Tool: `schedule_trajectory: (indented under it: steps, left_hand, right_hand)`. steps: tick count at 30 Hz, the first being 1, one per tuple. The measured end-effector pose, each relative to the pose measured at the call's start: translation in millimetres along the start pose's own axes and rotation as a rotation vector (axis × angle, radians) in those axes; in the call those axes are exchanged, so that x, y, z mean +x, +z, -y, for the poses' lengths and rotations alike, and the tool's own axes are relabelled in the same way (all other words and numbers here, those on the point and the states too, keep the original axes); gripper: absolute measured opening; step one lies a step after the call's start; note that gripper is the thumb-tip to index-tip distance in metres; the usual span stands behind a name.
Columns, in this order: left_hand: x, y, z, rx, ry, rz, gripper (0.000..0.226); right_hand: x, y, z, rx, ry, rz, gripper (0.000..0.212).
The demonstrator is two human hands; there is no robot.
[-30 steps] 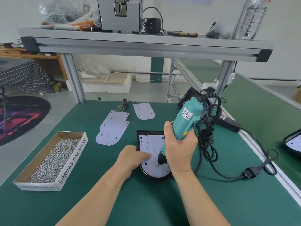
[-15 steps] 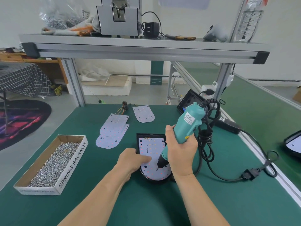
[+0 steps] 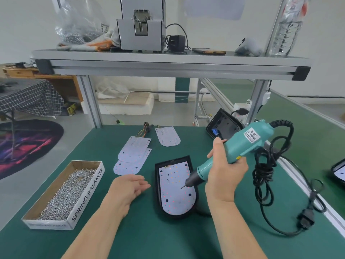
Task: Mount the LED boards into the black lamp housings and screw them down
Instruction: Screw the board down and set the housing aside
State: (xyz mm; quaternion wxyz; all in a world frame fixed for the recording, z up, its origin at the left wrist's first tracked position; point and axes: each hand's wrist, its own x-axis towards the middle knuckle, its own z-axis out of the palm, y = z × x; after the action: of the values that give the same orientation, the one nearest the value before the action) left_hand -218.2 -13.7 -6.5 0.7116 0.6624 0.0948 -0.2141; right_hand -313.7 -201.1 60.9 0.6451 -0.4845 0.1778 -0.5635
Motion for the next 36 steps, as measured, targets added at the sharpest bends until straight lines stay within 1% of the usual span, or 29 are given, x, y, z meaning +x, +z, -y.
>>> schedule_trajectory:
  steps: [4, 8, 9, 12, 14, 17, 24, 29, 31, 36]
  left_hand:
    - [-7, 3, 2, -0.286, -0.055, 0.146, 0.009]
    - [-11, 16, -1, -0.345, -0.076, 0.204, 0.008]
    - [-10, 19, -2, -0.367, -0.089, 0.22, 0.011]
    - [-11, 22, -3, -0.465, -0.16, 0.292, 0.022]
    - [-12, 21, -3, -0.5, -0.207, 0.357, 0.019]
    - [-13, 20, -4, -0.511, -0.232, 0.411, 0.023]
    - [-12, 19, -6, -0.461, -0.224, 0.416, 0.023]
    - [-9, 16, -6, -0.432, -0.207, 0.467, 0.037]
    - [-9, 15, -7, -0.433, -0.195, 0.507, 0.035]
    - [-7, 15, -7, -0.424, -0.154, 0.548, 0.028]
  right_hand:
    - [1, 12, -1, 0.098, 0.11, -0.053, 0.02]
    - [1, 28, 2, 0.147, 0.164, -0.069, 0.019]
    - [2, 32, 2, 0.151, 0.17, -0.065, 0.018]
    - [4, 42, 3, 0.159, 0.172, -0.052, 0.02]
    - [4, 46, 3, 0.162, 0.172, -0.046, 0.021]
    - [5, 48, 0, 0.156, 0.181, -0.038, 0.022]
    - [3, 51, -2, 0.158, 0.217, -0.049, 0.02]
    - [4, 53, -2, 0.154, 0.22, -0.049, 0.021]
    - [4, 54, -2, 0.149, 0.217, -0.044, 0.022]
    - [3, 55, -5, 0.149, 0.235, -0.048, 0.023]
